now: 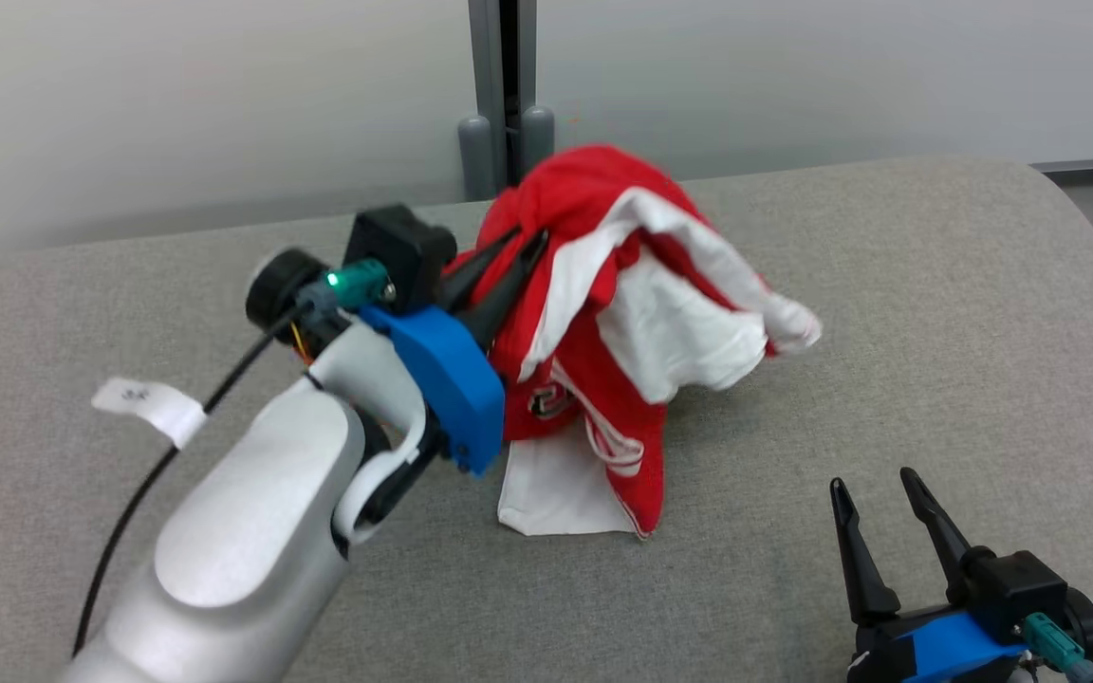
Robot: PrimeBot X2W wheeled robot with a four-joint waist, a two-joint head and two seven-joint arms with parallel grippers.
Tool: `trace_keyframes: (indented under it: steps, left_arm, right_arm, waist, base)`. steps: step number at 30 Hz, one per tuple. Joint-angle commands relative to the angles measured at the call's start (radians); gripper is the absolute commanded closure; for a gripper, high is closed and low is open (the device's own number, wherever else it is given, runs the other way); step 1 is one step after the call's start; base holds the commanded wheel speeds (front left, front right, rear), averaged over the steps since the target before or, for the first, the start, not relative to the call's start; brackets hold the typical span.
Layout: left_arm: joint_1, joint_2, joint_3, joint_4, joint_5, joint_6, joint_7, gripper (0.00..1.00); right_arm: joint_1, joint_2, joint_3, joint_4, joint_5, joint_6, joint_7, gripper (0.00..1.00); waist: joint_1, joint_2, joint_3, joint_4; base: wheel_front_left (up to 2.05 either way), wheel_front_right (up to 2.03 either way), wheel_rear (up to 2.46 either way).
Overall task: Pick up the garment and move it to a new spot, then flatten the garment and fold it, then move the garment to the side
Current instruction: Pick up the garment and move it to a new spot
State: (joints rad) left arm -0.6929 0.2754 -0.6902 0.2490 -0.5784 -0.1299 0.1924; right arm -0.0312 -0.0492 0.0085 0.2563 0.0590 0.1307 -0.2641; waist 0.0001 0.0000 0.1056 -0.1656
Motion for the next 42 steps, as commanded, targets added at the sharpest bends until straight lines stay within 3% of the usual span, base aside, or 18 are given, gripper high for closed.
trace_keyframes:
  steps: [1,12,14,15,16,27,35,42]
  left_arm:
    - [0.008,-0.002,0.001,0.001,0.005,0.0,-0.007,1.0]
    - [0.21,-0.124,-0.088,0.324,0.012,0.013,-0.205,1.0]
    - [0.218,-0.14,-0.094,0.354,0.021,0.019,-0.245,0.53]
    - [0.218,-0.14,-0.094,0.354,0.021,0.019,-0.245,0.53]
    - [0.22,-0.145,-0.098,0.364,0.029,0.023,-0.268,0.0]
    - [0.275,-0.184,-0.087,0.384,0.026,0.057,-0.427,0.0]
    - [0.294,-0.129,-0.006,0.345,-0.013,0.113,-0.427,0.0]
    - [0.215,-0.08,0.084,0.413,-0.075,0.155,-0.37,0.0]
  right_arm:
    - [-0.003,-0.002,0.0,-0.003,0.008,0.0,-0.001,0.0]
    - [-0.025,-0.002,0.009,0.012,0.005,0.0,-0.001,0.0]
    - [-0.024,-0.002,0.013,0.017,0.004,0.0,-0.001,0.0]
    - [-0.024,-0.002,0.013,0.017,0.004,0.0,-0.001,0.0]
    - [-0.022,-0.002,0.015,0.019,0.004,0.0,-0.001,0.0]
    - [0.007,-0.002,0.012,0.027,-0.009,0.0,-0.001,0.0]
    - [0.035,-0.002,0.006,0.022,-0.024,0.0,-0.001,0.0]
    - [0.0,-0.002,0.023,0.002,-0.032,0.0,-0.001,0.0]
  waist:
    - [-0.0001,0.0,0.002,0.001]
    - [-0.0001,0.0,0.041,0.004]
    - [-0.0001,0.0,0.033,0.01]
    - [-0.0001,0.0,0.033,0.01]
    - [-0.0001,0.0,0.028,0.013]
    - [-0.0001,0.0,-0.054,0.059]
    - [-0.0001,0.0,-0.089,0.086]
    - [-0.0001,0.0,-0.024,0.055]
  base:
    - [0.0,0.0,0.0]
    - [0.0,0.0,0.0]
    - [0.0,0.0,0.0]
    - [0.0,0.0,0.0]
    - [0.0,0.0,0.0]
    - [0.0,0.0,0.0]
    - [0.0,0.0,0.0]
    - [0.0,0.0,0.0]
